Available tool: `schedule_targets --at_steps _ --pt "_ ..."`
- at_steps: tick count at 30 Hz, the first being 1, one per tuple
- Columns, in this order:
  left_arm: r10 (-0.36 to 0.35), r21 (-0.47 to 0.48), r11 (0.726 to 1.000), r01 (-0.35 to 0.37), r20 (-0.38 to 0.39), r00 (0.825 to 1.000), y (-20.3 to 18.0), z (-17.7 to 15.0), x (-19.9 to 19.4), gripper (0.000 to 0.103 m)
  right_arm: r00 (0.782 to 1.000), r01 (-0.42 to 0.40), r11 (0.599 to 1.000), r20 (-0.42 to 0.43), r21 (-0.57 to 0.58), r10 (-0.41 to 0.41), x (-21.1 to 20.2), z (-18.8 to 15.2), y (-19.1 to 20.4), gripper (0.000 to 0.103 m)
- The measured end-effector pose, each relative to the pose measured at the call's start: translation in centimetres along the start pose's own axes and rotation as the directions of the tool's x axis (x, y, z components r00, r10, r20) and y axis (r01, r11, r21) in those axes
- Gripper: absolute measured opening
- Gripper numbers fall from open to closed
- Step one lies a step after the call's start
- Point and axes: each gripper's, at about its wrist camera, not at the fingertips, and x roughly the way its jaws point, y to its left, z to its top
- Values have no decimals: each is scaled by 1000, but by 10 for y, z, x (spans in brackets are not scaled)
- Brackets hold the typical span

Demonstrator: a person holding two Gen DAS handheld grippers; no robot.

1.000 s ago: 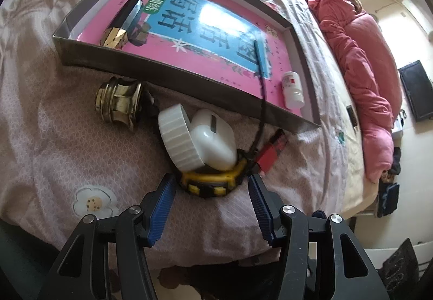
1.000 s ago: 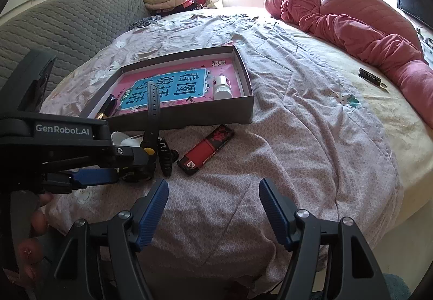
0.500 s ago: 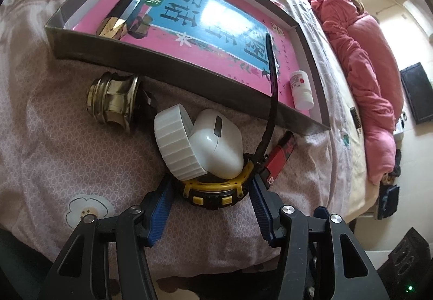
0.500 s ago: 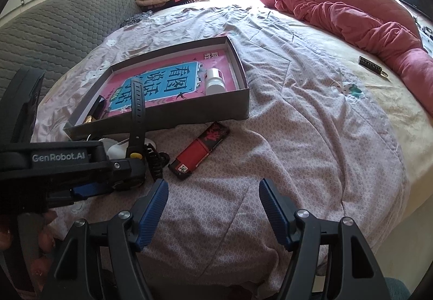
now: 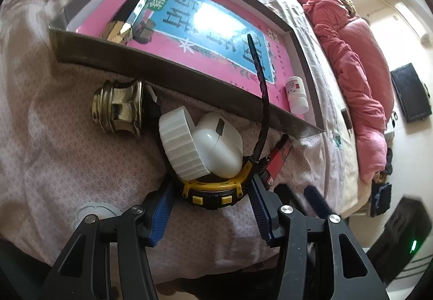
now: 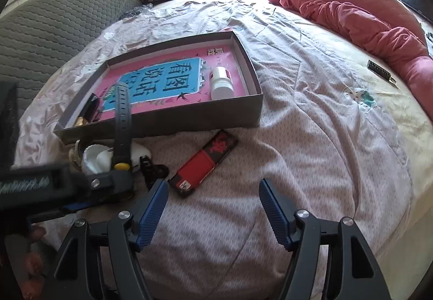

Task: Organize rigid objects
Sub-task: 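Close the left gripper on the watch while the right gripper moves to the red lighter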

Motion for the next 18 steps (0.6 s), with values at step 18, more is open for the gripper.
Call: schedule_targets --at_steps 18 --pt "-25 38 999 25 11 1000 14 -5 -22 55 993 13 986 -118 167 7 36 23 -5 65"
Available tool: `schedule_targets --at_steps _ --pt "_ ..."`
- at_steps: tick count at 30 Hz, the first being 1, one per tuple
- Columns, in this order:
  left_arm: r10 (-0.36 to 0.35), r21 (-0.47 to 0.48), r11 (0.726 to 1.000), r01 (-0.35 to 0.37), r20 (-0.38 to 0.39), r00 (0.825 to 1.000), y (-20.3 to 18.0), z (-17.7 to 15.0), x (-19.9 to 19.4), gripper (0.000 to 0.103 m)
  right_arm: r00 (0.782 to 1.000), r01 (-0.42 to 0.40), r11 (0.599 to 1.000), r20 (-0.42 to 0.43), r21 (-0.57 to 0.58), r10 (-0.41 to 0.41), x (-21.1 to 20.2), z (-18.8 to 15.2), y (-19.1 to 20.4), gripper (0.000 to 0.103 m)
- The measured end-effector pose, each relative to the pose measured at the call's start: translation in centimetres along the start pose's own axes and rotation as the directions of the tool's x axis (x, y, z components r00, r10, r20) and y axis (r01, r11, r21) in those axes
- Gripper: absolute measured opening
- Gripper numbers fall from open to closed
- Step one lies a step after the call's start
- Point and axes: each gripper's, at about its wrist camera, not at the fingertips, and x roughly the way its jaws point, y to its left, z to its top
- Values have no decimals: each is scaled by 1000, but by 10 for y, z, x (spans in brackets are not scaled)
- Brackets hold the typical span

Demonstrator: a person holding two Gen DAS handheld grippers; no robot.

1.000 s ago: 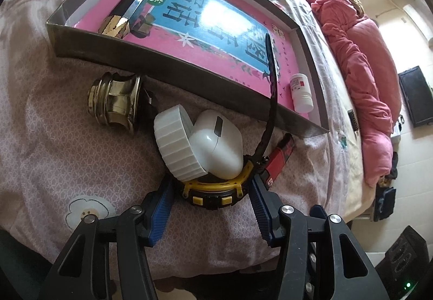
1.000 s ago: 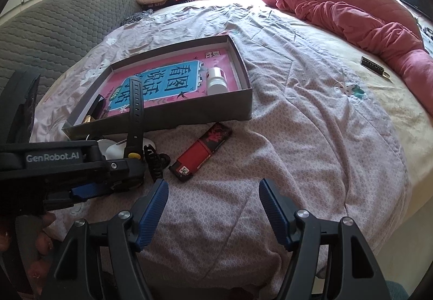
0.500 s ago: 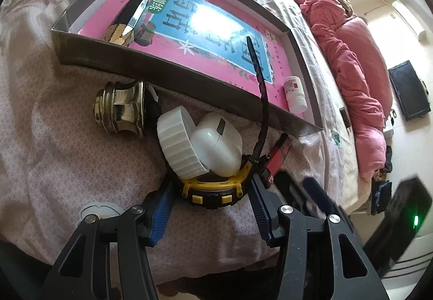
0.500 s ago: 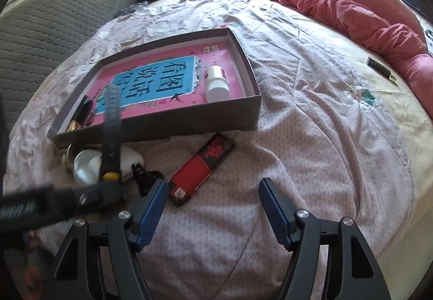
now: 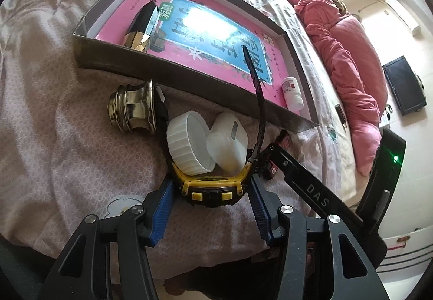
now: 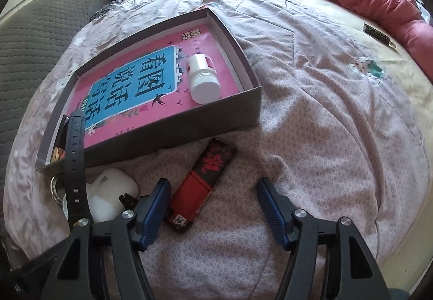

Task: Organize rigid objects
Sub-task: 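Close the left gripper on the watch while the right gripper moves to the red lighter, then grasp the red lighter with the right gripper while the left lifts the watch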

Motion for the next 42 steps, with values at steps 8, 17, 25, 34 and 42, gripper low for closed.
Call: schedule_targets --at_steps 8,17,25,34,42 --pt "4 6 1000 -4 6 1000 8 -3 -8 55 1000 2 1000 -7 0 -2 5 1 5 56" --pt "20 23 1000 -21 14 1000 13 -4 -11 55 1000 -7 999 6 -53 8 12 4 9 40" --pt "29 19 999 -30 18 999 11 -1 -4 55 998 -47 996 43 -69 50 5 -6 -5 22" --pt "19 -3 1000 -19 2 1000 13 7 2 56 997 -38 993 60 -115 45 11 -4 -2 22" --pt "36 -26 999 -37 -24 999 8 14 10 58 996 -30 990 75 -136 40 12 -4 0 22"
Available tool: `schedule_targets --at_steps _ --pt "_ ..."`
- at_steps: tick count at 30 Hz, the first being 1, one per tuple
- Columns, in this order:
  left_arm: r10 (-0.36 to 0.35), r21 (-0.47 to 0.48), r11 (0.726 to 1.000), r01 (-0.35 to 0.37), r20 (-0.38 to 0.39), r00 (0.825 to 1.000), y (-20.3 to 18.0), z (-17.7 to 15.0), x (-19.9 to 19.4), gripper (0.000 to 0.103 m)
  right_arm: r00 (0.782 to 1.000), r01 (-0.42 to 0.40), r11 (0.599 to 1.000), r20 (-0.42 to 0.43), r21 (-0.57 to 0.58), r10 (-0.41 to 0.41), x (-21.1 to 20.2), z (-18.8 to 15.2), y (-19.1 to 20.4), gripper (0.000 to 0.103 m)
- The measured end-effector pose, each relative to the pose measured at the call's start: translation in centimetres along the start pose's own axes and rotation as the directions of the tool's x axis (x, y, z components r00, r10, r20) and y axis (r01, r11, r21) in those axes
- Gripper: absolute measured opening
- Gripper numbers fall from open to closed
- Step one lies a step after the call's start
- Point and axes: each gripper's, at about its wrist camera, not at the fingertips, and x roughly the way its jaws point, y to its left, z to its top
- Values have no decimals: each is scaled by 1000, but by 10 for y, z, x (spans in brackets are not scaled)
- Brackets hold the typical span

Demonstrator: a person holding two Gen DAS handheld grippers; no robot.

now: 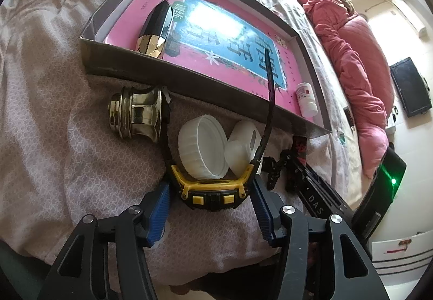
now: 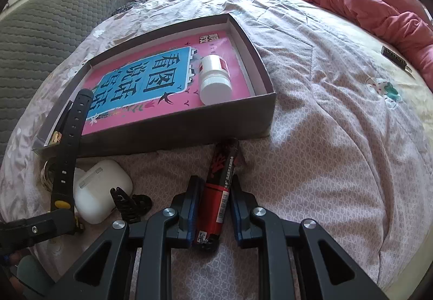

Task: Organize rigid objects
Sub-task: 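Grasp the red lighter with the right gripper while the left lifts the watch, then carry the watch with the left gripper while the right carries the lighter over the tray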

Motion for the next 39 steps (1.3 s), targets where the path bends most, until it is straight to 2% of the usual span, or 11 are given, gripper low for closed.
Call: schedule_targets --at_steps 7,16,22,31,39 --pt "27 -11 1000 -27 -15 1000 -5 9 6 60 1000 3 1000 12 -14 -3 -3 -2 2 17" --pt "-13 -16 1000 13 21 1000 -1 4 -3 58 999 15 1000 29 -21 -14 -10 -2 1 11" --pt "-36 -35 999 37 41 999 7 0 -12 57 999 7 1000 47 -2 -7 -18 -2 -4 11" --pt "-50 -9 999 51 69 996 5 -5 -27 57 998 -17 998 67 55 13 -36 -6 -17 11" --pt "-52 15 999 51 96 994 -1 -7 -41 57 992 -53 998 120 35 48 -53 -6 -13 11"
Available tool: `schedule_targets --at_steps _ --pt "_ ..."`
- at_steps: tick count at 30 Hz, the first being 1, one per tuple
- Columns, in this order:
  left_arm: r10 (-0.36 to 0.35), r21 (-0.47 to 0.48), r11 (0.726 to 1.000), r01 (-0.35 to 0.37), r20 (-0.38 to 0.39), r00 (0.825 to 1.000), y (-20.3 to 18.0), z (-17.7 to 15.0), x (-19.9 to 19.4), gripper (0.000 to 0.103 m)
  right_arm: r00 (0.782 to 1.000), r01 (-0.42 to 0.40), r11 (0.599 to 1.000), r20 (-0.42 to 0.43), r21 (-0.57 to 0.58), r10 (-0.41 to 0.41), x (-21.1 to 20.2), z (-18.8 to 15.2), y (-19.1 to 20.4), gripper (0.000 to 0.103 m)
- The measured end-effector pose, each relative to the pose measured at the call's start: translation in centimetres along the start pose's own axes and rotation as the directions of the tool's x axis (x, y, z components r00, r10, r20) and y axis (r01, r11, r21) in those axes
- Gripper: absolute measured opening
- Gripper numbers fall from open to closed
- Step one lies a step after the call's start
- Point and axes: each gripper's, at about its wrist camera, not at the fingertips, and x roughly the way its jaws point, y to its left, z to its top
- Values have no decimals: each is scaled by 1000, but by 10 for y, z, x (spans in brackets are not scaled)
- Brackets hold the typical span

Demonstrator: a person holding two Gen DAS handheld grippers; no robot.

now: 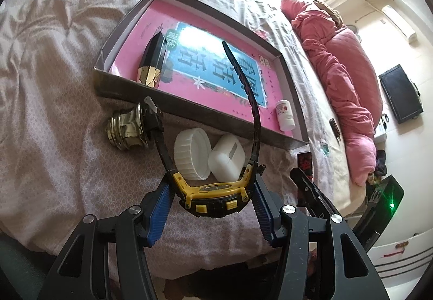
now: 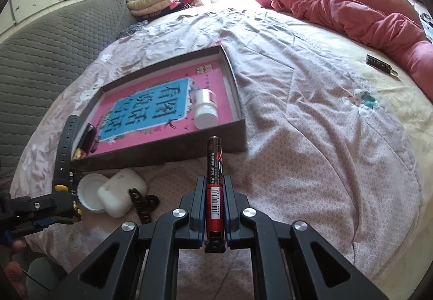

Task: Organize rigid objects
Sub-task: 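Carry the watch with the left gripper while the right carries the lighter over the tray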

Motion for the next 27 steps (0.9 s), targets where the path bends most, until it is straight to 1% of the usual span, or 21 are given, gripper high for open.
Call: schedule_targets --at_steps 4,18,27 --pt "3 4 1000 -3 14 1000 -1 0 -7 57 999 -27 1000 22 -13 27 -7 0 5 11" --pt "16 39 999 -19 63 998 -18 4 -28 57 994 -72 996 84 -49 76 -25 0 15 11" --pt "25 90 995 -33 86 996 -35 6 -30 57 984 -113 989 124 -97 124 -35 2 27 11"
